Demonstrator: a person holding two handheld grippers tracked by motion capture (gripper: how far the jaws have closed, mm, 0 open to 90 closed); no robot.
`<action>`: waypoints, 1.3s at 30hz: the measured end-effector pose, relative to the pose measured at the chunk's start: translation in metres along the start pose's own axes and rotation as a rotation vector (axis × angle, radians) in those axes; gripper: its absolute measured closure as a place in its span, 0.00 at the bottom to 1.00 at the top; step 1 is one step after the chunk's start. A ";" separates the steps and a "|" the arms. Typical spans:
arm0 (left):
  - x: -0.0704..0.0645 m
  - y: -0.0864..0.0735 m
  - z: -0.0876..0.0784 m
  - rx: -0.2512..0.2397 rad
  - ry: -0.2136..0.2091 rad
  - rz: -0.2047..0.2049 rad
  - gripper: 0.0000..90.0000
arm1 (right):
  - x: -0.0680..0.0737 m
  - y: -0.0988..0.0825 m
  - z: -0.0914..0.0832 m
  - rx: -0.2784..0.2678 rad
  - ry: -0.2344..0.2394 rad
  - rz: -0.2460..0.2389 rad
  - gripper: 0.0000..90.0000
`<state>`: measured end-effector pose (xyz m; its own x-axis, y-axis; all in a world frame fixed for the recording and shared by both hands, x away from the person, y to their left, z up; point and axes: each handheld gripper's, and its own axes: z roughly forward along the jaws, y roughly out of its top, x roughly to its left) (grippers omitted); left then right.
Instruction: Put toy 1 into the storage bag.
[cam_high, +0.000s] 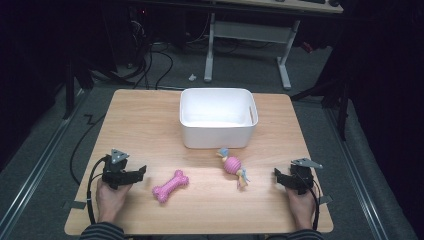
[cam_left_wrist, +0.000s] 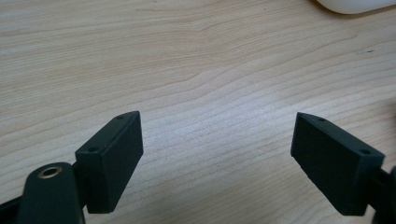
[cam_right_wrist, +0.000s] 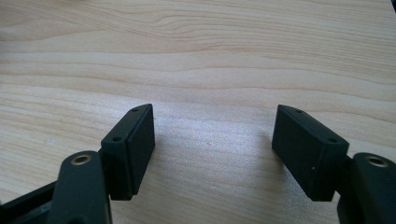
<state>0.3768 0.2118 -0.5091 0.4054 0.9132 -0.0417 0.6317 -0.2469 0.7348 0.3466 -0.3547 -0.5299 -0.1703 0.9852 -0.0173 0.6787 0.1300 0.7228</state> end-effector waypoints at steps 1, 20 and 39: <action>0.000 0.001 -0.001 0.000 -0.007 0.001 0.19 | 0.000 0.000 0.000 0.000 0.000 0.000 0.34; -0.020 0.014 -0.015 0.018 -0.073 0.052 0.21 | 0.000 0.000 0.000 -0.001 0.002 0.002 0.34; -0.045 0.030 -0.030 0.006 -0.129 0.110 0.20 | 0.000 0.000 0.000 -0.001 0.003 0.002 0.34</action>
<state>0.3573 0.1731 -0.4652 0.5534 0.8316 -0.0479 0.5827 -0.3455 0.7356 0.3466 -0.3549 -0.5298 -0.1707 0.9852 -0.0140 0.6787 0.1279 0.7232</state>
